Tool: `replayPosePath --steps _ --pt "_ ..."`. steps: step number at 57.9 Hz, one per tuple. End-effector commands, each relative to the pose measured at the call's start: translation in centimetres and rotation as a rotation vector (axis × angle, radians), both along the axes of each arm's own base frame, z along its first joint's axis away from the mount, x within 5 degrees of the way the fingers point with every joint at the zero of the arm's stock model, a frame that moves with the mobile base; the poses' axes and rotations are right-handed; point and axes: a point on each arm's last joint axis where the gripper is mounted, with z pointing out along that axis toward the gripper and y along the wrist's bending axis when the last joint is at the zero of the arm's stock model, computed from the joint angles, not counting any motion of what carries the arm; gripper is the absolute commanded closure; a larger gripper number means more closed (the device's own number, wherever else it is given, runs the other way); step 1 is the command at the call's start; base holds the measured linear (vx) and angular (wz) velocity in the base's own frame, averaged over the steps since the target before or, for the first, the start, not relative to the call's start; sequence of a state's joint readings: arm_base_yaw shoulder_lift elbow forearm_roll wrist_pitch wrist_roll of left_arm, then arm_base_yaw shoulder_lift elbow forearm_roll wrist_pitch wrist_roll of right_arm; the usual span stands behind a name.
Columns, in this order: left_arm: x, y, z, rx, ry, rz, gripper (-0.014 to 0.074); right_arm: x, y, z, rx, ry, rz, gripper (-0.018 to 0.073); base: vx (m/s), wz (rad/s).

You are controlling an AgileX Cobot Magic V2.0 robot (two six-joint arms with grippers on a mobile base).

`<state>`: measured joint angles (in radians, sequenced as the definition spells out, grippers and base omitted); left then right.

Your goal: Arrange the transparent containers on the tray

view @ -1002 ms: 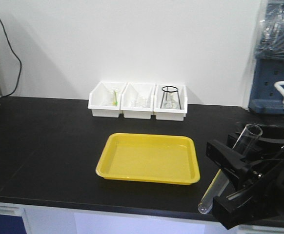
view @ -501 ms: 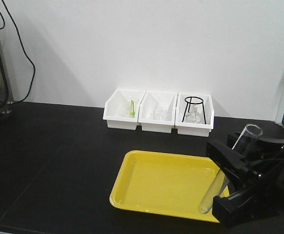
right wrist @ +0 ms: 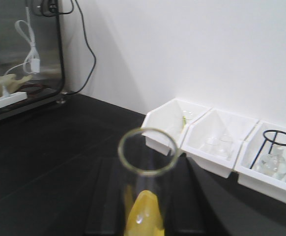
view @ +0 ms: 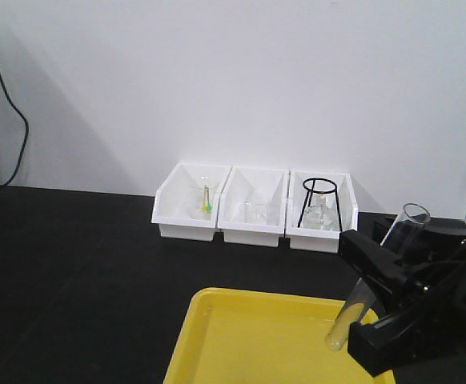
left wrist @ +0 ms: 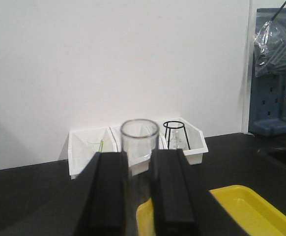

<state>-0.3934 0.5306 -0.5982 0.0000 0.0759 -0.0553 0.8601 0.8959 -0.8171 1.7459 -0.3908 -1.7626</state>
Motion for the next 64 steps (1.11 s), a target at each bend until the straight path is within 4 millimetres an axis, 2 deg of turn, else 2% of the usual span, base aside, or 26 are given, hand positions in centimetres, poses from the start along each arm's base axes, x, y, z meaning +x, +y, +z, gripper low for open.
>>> replayPosePath --steps 1,38,64 --pt "-0.32 0.08 1.98 -0.058 -0.110 -0.006 0.0468 -0.27 0.02 1.01 0.041 -0.010 0.027 0.0358 0.22 -0.19" --pt "-0.32 0.08 1.98 -0.058 -0.110 -0.006 0.0468 -0.27 0.02 1.01 0.041 -0.010 0.027 0.0358 0.17 -0.24" --pt "-0.32 0.08 1.98 -0.058 -0.110 -0.006 0.0468 -0.27 0.02 1.01 0.041 -0.010 0.027 0.0358 0.09 -0.05"
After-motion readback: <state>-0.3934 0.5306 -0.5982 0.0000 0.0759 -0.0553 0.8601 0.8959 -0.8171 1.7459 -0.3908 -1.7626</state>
